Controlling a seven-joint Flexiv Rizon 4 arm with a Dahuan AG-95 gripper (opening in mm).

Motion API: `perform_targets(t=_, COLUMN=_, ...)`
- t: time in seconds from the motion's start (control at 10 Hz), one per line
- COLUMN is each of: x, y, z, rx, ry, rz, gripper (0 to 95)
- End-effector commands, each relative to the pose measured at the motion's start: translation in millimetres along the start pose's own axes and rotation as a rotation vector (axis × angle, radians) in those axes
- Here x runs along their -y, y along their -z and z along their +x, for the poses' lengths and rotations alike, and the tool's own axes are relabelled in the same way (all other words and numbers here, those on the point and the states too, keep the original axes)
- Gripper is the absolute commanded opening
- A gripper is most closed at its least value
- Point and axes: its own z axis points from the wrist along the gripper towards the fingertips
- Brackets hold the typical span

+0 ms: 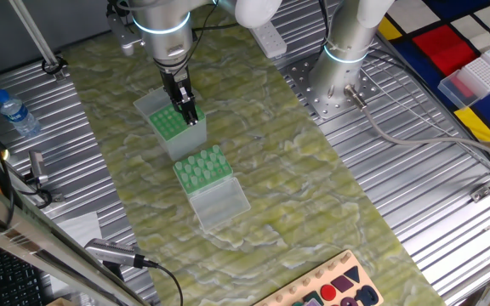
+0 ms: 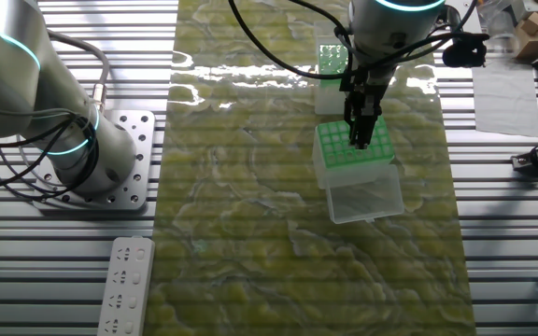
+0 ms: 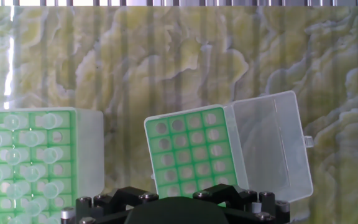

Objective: Transfer all large pipette tips from one holder to another

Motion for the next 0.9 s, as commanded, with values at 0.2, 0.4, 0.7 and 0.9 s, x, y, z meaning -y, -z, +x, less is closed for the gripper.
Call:
perform_targets(t=0.2, x=0.0, y=0.0, z=0.1, rx=-0.055, ry=0.095, rz=0.019, gripper=0.0)
perform_targets(t=0.4, x=0.0, y=0.0, z=0.1, rx=-0.057, ry=0.094, rz=0.019, gripper=0.0)
perform_targets(t=0.7, x=0.0, y=0.1, z=0.2, rx=-0.057, ry=0.09, rz=0.019, gripper=0.0)
perform_targets(t=0.9, x=-0.1, y=0.2, z=0.2, rx=-0.058, ry=0.087, rz=0.02, gripper=0.0)
